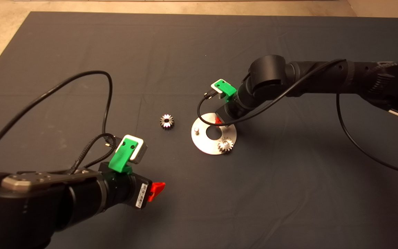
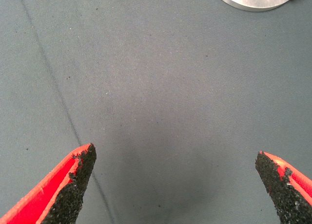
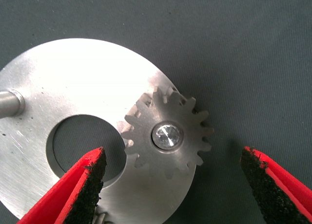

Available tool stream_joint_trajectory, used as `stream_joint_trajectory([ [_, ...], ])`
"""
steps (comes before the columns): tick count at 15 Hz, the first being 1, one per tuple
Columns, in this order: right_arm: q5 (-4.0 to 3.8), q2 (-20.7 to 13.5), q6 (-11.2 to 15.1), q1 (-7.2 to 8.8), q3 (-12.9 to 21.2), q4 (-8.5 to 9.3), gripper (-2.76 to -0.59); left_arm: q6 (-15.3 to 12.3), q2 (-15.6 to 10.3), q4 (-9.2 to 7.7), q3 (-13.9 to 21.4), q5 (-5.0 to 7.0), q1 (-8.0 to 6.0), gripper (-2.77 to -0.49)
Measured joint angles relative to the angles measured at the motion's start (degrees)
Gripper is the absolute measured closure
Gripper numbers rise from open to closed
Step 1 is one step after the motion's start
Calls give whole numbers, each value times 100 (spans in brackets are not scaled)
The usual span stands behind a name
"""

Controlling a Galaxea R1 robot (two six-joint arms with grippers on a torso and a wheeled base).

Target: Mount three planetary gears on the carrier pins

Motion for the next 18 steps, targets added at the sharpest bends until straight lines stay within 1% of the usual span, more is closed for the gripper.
stream_joint_trajectory([
  [1, 1, 0, 1, 0, 44, -1, -216, 2, -15, 0, 0, -2, -2, -236],
  [2, 1, 0, 2, -1, 111, 1, -220, 2, -26, 2, 0, 0, -2, -236],
  [6, 18, 13, 40, 0, 137, 4, -220, 5, -30, 22, 0, 2, 33, -236],
  [7, 66, 20, 43, 0, 153, 4, -220, 5, -30, 33, 0, 0, 30, -236],
  [8, 151, 17, 98, 1, 196, 9, -220, 7, -30, 33, 0, 0, 33, -236],
  [9, 185, 20, 106, 4, 224, 10, -220, 5, -30, 33, 0, 0, 33, -236],
  [10, 188, 17, 108, 5, 231, 10, -220, 5, -33, 33, 0, 0, 35, -236],
  [11, 183, 4, 191, 21, 257, 10, -220, 5, -33, 33, 0, 0, 35, -236],
  [12, 172, -36, 335, 105, 375, 12, -220, 7, -46, 35, 0, -4, 35, -236],
  [13, 166, -116, 488, 295, 616, 15, -220, 9, -76, 35, 0, -2, 35, -236],
  [14, 169, -250, 626, 628, 988, 12, -220, 16, -111, 38, 0, -2, 44, -236],
  [15, 203, -437, 733, 937, 1397, 12, -220, 18, -129, 38, 0, 2, 46, -236],
  [16, 259, -705, 803, 1070, 1761, 12, -220, 20, -144, 38, 0, 5, 44, -236],
  [17, 281, -1100, 864, 1012, 2108, 15, -220, 22, -163, 35, 0, 3, 46, -236],
  [18, 185, -1567, 922, 865, 2396, 28, -220, 22, -174, 38, 0, 5, 46, -236],
])
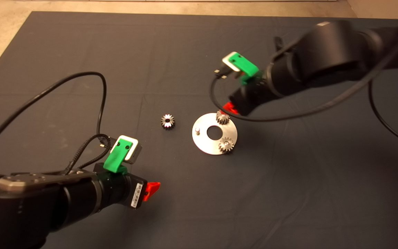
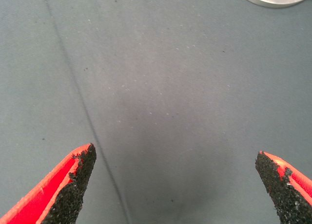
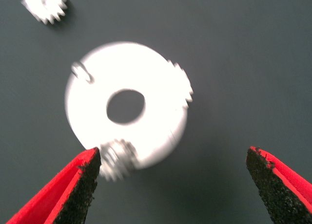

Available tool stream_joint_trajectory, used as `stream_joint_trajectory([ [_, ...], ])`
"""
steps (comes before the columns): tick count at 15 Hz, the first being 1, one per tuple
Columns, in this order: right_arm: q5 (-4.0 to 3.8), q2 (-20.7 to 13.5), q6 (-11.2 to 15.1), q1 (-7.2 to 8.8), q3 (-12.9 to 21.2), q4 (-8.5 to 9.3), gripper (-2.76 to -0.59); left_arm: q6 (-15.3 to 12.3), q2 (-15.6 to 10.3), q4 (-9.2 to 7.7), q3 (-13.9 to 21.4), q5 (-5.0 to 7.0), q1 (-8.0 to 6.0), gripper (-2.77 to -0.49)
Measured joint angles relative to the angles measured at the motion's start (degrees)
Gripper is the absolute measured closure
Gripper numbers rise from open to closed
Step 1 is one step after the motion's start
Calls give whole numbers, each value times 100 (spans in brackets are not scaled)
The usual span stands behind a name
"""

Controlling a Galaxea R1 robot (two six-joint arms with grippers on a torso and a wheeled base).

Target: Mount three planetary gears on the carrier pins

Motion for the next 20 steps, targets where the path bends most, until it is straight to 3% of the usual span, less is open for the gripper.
stream_joint_trajectory([
  [1, -84, -439, 43, -101, 217, 6, -220, 2, 3, 0, 0, -2, 0, -236],
  [2, -209, -802, 76, -101, 448, 4, -220, 2, 4, -2, 0, -3, -3, -236],
  [4, -374, -1350, 181, -107, 1213, 9, -220, 5, 33, 0, 0, -5, -2, -236],
  [6, -592, -1418, 419, -256, 1777, 13, -220, 9, 55, 0, 0, -9, -2, -236],
  [8, -940, -1511, 801, -385, 1926, 15, -220, 80, 74, 0, 0, -2, -2, -236],
  [10, -1102, -1545, 1136, -390, 2077, 13, -220, 216, 113, -2, 0, -5, -2, -236],
  [14, -1121, -1462, 1267, -390, 2248, 13, -220, 402, 116, -16, 0, -2, -5, -236],
  [16, -1147, -1462, 1350, -390, 2270, 13, -220, 507, 130, -92, 0, -5, -71, -236],
  [20, -1150, -1445, 1588, -374, 2344, 13, -220, 1053, 17, -215, 0, -4, -203, -236],
])
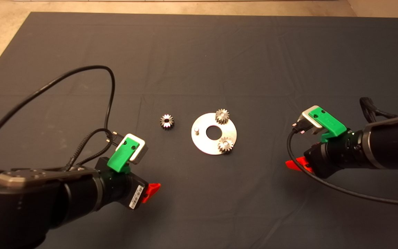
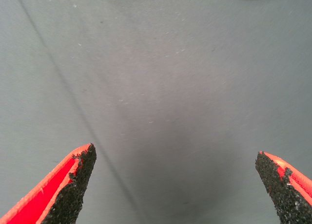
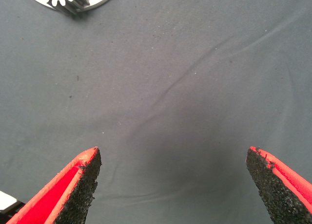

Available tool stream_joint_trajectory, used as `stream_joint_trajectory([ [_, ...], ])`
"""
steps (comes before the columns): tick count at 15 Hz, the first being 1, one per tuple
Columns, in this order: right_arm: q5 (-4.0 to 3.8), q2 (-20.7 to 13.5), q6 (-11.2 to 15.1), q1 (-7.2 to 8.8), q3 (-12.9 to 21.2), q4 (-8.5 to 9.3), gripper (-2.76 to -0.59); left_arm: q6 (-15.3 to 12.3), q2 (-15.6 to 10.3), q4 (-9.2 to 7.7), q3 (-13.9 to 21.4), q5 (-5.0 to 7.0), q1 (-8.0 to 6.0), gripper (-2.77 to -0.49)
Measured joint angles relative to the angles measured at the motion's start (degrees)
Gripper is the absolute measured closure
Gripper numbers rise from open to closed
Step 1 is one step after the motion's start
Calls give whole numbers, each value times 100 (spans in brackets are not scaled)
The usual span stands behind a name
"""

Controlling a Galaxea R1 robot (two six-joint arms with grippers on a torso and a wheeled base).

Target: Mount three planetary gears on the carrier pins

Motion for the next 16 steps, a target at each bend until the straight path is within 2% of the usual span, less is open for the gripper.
stream_joint_trajectory([
  [3, -5, 38, 90, 0, 34, 1, -220, 443, -156, -24, 0, 4, -89, -236],
  [6, -1, 140, 175, 0, 45, 1, -220, 674, -257, 19, -34, 4, -92, -236],
  [8, -1, 162, 225, 2, 52, 1, -220, 753, -279, 222, -161, 1, -108, -236],
  [11, -4, 178, 266, 0, 54, 4, -220, 860, -279, 737, -500, 1, -106, -236],
  [12, -5, 195, 278, 0, 54, 4, -220, 888, -257, 855, -627, 1, -106, -236],
  [14, -1, 236, 280, 0, 54, 4, -220, 983, -144, 928, -980, -2, -105, -236],
  [15, -4, 236, 283, 0, 54, 1, -220, 1044, -74, 956, -1191, -66, -106, -236],
  [16, -5, 234, 283, 0, 54, 4, -220, 1084, 1, 989, -1395, -191, -103, -236],
])
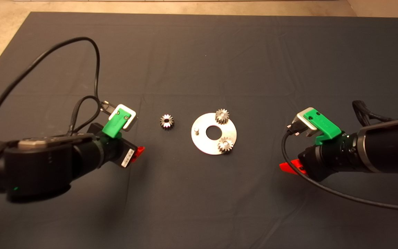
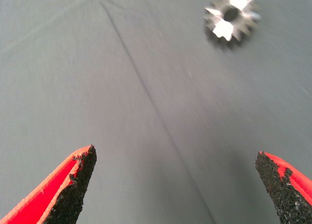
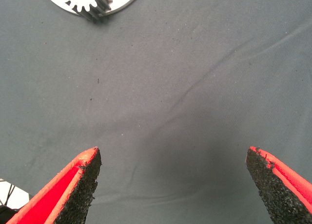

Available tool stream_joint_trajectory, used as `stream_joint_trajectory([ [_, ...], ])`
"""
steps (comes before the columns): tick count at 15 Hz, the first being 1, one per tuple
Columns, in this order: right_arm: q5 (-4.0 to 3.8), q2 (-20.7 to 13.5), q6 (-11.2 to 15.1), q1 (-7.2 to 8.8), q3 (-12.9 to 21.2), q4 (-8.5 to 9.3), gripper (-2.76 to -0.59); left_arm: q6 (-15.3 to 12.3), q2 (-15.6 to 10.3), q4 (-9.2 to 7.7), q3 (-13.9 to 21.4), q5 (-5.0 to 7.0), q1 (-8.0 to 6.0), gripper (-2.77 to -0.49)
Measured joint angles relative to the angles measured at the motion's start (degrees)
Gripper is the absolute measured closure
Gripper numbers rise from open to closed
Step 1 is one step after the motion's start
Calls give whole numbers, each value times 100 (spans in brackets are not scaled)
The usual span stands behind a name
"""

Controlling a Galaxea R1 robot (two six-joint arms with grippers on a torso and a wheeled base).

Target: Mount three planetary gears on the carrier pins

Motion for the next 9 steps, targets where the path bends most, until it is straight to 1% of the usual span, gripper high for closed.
stream_joint_trajectory([
  [1, 1, 2, 2, 0, 0, -2, -220, 62, 134, 34, -206, -111, 0, -236],
  [2, 1, 5, 2, 0, 0, -2, -220, 77, 287, 72, -330, -188, 20, -236],
  [3, 4, 2, 4, 2, 0, -2, -220, 79, 402, 124, -398, -246, 71, -236],
  [4, 1, 2, 13, 0, 2, -2, -220, 79, 524, 127, -497, -263, 123, -236],
  [6, 4, 2, 13, 0, 2, -2, -220, 68, 712, 150, -607, -265, 157, -236],
  [9, 1, 2, 13, 0, 2, -2, -220, -26, 732, 199, -627, -271, 161, -236],
])
